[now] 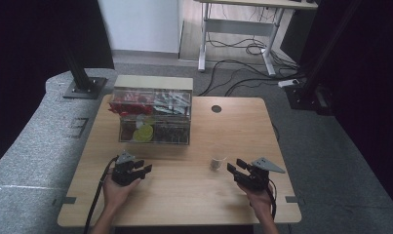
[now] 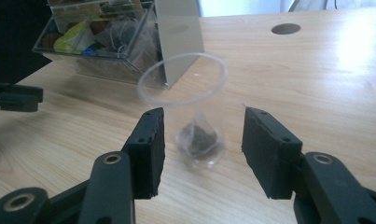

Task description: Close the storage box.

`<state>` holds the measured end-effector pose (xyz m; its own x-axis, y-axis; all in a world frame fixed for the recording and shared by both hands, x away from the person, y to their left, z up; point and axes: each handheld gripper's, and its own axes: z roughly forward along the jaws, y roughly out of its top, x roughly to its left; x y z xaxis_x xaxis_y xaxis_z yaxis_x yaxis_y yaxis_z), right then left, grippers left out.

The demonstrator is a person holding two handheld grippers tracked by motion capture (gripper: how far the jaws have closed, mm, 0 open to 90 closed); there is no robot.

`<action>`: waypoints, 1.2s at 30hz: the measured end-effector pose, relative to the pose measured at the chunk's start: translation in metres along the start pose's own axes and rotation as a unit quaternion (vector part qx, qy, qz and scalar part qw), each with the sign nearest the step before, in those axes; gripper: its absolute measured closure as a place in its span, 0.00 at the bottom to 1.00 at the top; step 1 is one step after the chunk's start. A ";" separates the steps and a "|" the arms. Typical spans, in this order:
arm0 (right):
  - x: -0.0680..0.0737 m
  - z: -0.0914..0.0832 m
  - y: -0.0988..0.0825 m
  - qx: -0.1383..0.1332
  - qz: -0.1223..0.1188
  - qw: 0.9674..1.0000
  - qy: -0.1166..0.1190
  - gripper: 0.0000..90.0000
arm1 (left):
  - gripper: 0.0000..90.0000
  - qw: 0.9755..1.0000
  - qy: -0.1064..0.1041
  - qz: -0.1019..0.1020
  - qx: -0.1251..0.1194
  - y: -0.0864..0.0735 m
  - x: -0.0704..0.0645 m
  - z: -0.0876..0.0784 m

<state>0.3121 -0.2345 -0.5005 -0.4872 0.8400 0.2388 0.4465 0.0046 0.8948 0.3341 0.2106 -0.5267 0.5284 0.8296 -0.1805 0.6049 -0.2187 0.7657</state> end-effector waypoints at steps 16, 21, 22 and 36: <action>-0.027 -0.015 -0.031 0.040 0.001 0.998 -0.041 0.52 | 0.58 0.999 0.021 0.003 0.029 -0.034 -0.003 -0.011; -0.034 -0.013 -0.043 0.061 0.004 0.997 -0.055 0.52 | 0.58 0.999 0.025 0.001 0.028 -0.038 -0.004 -0.015; -0.034 -0.013 -0.044 0.066 0.003 0.996 -0.057 0.52 | 0.58 0.999 0.027 0.000 0.028 -0.038 -0.004 -0.015; -0.032 -0.007 -0.049 0.090 -0.017 0.993 -0.068 0.51 | 0.57 0.999 0.036 0.002 0.030 -0.037 -0.006 -0.013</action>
<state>0.3011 -0.2653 -0.5494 -0.4040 0.9030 0.1462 0.5654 0.1208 0.8159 0.3010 0.2207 -0.5459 0.4867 0.8637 -0.1311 0.6388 -0.2495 0.7278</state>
